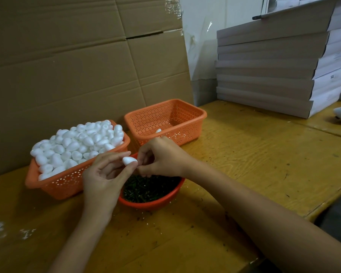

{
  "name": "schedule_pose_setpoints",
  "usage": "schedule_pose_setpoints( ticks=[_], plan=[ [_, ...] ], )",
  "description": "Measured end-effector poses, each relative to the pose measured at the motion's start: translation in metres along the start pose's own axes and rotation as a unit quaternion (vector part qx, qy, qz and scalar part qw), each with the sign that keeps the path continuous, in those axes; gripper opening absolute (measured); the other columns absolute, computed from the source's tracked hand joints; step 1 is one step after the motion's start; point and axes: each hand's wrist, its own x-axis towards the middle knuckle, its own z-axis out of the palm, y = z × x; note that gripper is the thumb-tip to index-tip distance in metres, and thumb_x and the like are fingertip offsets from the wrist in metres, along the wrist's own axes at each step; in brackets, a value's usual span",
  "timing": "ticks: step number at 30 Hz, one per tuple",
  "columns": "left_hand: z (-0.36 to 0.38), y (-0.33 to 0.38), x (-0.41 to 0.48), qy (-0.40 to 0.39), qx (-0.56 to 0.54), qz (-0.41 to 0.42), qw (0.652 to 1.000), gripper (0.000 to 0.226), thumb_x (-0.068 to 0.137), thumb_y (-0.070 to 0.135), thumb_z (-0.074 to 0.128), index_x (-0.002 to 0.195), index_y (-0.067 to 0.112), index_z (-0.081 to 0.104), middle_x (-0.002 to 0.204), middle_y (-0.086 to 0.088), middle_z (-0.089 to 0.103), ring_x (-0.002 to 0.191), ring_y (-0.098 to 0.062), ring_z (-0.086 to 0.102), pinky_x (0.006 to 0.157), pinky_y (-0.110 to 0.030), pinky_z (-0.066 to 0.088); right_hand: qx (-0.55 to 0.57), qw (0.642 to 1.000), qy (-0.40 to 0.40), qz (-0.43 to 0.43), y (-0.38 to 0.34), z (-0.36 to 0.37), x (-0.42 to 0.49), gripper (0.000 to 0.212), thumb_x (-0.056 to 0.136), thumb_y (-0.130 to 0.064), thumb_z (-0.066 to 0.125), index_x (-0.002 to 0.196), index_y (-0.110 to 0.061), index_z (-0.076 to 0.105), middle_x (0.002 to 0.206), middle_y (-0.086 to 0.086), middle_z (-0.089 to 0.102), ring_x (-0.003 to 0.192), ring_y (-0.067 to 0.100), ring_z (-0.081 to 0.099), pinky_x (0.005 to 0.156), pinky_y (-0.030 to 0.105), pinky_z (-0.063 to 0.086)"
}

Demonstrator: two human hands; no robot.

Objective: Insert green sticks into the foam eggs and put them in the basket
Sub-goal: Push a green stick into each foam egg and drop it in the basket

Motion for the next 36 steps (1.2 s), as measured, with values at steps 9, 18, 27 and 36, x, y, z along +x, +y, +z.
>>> schedule_pose_setpoints(
  ticks=[9,18,27,36],
  plan=[
    [0.0026,0.004,-0.0011,0.012,-0.037,-0.026,0.999,0.037,0.072,0.015,0.088,0.104,0.027,0.075,0.103,0.002,0.081,0.099,-0.014,0.079,0.082,-0.02,0.062,0.014,1.0,-0.008,0.005,0.0003,-0.0019,-0.0013,0.013,0.089,-0.023,0.083,0.083,-0.014,0.076,0.068,-0.009,0.076,0.065,-0.001,0.073,0.073,0.025,0.058],
    [-0.0002,0.0026,-0.0011,0.001,-0.023,-0.024,0.999,0.028,0.077,0.015,0.087,0.104,0.022,0.08,0.107,0.0,0.082,0.102,-0.017,0.08,0.082,-0.023,0.063,0.033,0.999,-0.006,0.019,0.0006,-0.001,-0.0011,0.016,0.089,-0.026,0.083,0.083,-0.014,0.076,0.069,-0.008,0.076,0.063,0.0,0.073,0.073,0.025,0.06],
    [-0.0014,0.0039,0.0012,0.006,-0.049,-0.036,0.998,0.042,0.075,0.011,0.087,0.112,0.028,0.077,0.113,-0.001,0.08,0.108,-0.018,0.078,0.09,-0.028,0.063,0.046,0.999,-0.009,0.024,0.0001,-0.0009,-0.0021,0.014,0.088,-0.022,0.084,0.086,-0.01,0.077,0.071,-0.005,0.077,0.064,0.004,0.074,0.071,0.02,0.058],
    [-0.0007,0.0048,-0.0005,0.006,-0.045,-0.031,0.998,0.029,0.079,0.002,0.087,0.099,0.021,0.079,0.114,-0.006,0.081,0.103,-0.019,0.079,0.083,-0.023,0.063,0.053,0.998,-0.004,0.017,0.0002,-0.0005,-0.0027,0.013,0.089,-0.021,0.083,0.086,-0.01,0.076,0.072,-0.005,0.078,0.064,0.006,0.075,0.074,0.028,0.063]
  ],
)
